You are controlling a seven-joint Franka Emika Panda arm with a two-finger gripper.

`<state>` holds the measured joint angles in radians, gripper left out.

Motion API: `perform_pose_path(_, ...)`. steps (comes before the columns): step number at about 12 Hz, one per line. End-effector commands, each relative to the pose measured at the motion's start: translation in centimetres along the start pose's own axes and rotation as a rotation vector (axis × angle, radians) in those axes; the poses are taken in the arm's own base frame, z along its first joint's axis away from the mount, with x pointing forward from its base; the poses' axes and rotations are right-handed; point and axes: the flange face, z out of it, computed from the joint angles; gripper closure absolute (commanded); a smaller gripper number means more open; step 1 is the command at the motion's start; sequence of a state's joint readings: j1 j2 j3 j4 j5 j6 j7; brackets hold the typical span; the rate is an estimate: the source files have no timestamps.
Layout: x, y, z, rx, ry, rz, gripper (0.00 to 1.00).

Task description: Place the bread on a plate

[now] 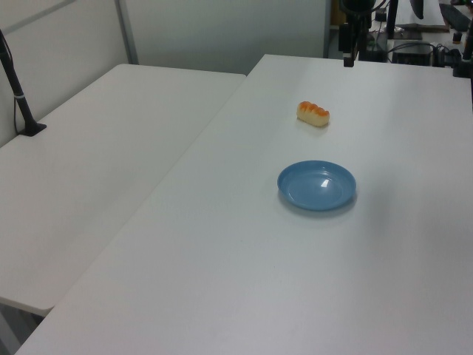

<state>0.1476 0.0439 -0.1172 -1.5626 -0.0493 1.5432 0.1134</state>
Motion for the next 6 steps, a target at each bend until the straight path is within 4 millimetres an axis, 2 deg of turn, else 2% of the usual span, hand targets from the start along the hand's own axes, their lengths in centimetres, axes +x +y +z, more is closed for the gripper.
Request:
perform_pose_path(1, 0.05, 3.64, -0.82, 0.023, 0.018, 0.048, 0.0)
perform_pose_path(6, 0.01, 3.69, -0.91, 0.023, 0.02, 0.043, 0.0)
